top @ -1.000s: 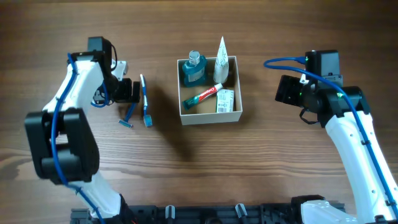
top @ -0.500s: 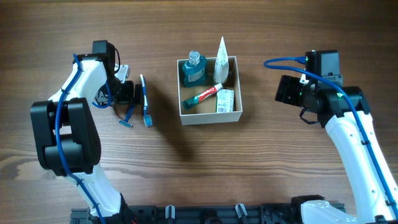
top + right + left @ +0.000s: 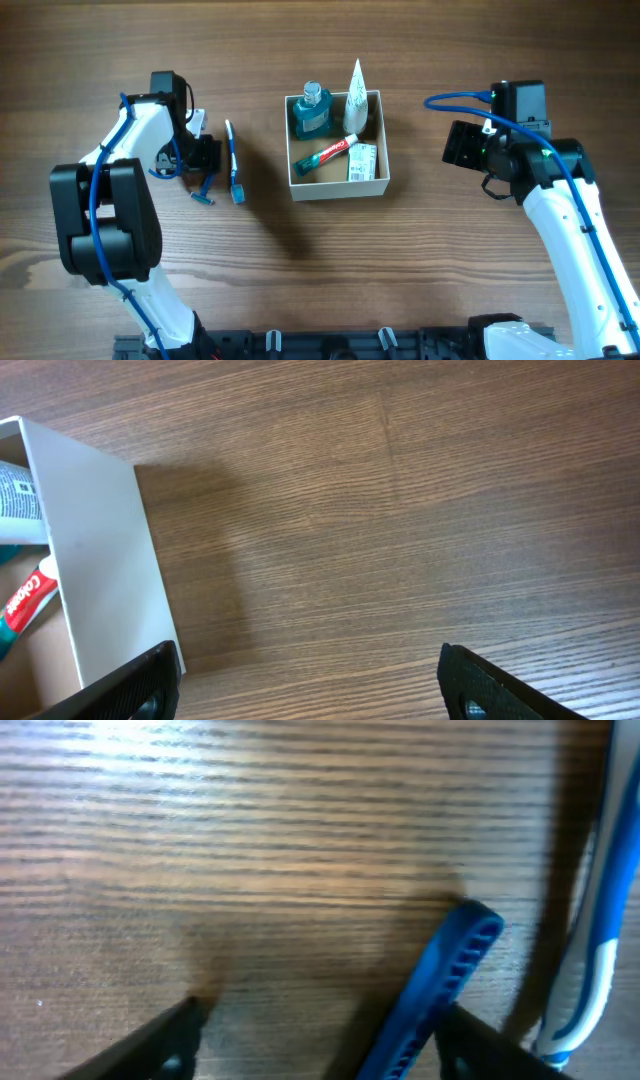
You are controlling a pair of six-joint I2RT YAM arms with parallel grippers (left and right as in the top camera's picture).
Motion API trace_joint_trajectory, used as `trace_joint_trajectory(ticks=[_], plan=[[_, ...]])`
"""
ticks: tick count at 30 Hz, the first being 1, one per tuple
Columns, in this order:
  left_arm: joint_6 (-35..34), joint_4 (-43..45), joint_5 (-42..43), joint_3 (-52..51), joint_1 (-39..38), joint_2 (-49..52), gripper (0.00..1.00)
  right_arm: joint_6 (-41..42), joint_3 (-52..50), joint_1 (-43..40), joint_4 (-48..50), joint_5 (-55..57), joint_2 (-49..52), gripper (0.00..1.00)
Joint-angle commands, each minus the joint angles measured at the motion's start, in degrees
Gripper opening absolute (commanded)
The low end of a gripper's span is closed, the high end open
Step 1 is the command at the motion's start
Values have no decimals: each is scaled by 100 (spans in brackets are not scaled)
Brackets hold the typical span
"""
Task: Pack container
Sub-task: 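Lower the left gripper onto the blue razor handle and grasp it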
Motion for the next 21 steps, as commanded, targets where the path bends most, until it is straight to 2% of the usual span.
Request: trace_joint_trajectory(ticks=[1, 10, 14, 18, 21], plan=[[-48, -79, 70, -186, 9, 136, 62, -74, 26, -20, 35, 15, 70, 83], [-48, -120, 72, -186, 9, 136, 39, -72, 26, -20, 44, 13, 70, 84], [-48, -122, 74, -186, 9, 136, 36, -74, 26, -20, 81, 15, 70, 84], [-50, -122, 74, -186, 9, 136, 27, -74, 26, -20, 83, 15, 70, 84], [-50, -118, 74, -186, 9, 136, 27, -72, 26, -20, 87, 13, 70, 84]])
